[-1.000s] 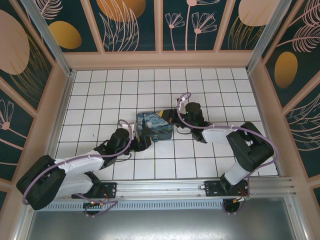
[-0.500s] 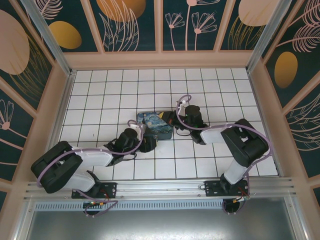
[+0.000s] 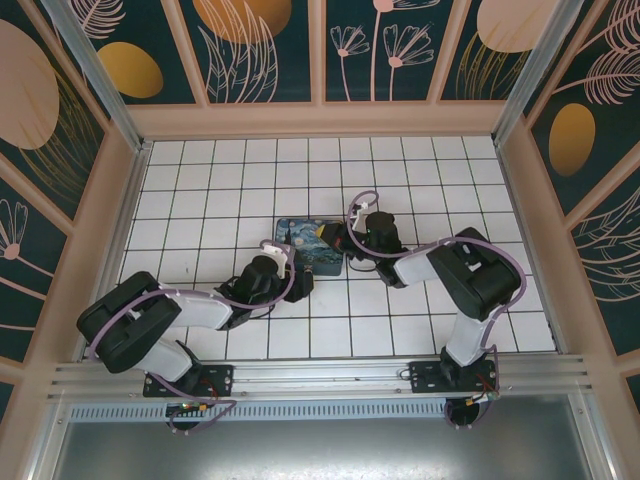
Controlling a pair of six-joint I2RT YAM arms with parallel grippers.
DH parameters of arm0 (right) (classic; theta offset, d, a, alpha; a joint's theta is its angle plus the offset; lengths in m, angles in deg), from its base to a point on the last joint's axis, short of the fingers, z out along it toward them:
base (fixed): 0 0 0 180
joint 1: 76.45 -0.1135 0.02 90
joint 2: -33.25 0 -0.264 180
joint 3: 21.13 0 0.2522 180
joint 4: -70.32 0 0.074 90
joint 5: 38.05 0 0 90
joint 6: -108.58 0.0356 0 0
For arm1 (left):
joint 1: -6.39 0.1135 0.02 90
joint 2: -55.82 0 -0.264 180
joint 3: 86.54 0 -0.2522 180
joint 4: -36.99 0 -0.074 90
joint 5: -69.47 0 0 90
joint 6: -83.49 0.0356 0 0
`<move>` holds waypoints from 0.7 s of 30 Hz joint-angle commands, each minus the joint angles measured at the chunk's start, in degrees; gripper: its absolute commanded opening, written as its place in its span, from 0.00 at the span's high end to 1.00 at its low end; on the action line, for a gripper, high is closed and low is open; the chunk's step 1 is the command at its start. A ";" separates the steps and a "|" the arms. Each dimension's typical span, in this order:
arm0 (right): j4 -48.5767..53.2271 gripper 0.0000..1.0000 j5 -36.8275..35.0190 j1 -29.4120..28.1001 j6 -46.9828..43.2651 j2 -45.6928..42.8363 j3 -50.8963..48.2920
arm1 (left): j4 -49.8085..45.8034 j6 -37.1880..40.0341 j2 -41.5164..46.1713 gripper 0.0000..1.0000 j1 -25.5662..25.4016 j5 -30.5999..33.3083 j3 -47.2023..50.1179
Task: Unlock the padlock with the key
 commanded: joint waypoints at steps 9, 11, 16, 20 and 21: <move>-3.37 1.00 0.26 0.58 0.99 2.00 0.80 | 6.97 4.89 -5.74 0.43 -0.38 2.19 -1.34; -3.51 1.00 0.26 0.76 1.08 2.16 0.77 | 7.49 5.11 -6.67 0.43 -0.45 1.85 -1.91; -3.82 1.00 0.43 0.93 1.24 2.45 0.53 | 9.35 4.97 -9.30 0.43 -0.51 0.22 -3.33; -3.68 1.00 0.54 1.04 1.22 2.64 0.43 | 11.24 4.19 -10.87 0.43 -0.48 -1.61 -4.35; -3.64 1.00 0.53 1.07 1.16 2.79 0.40 | 11.65 3.82 -11.02 0.43 -0.48 -1.96 -4.60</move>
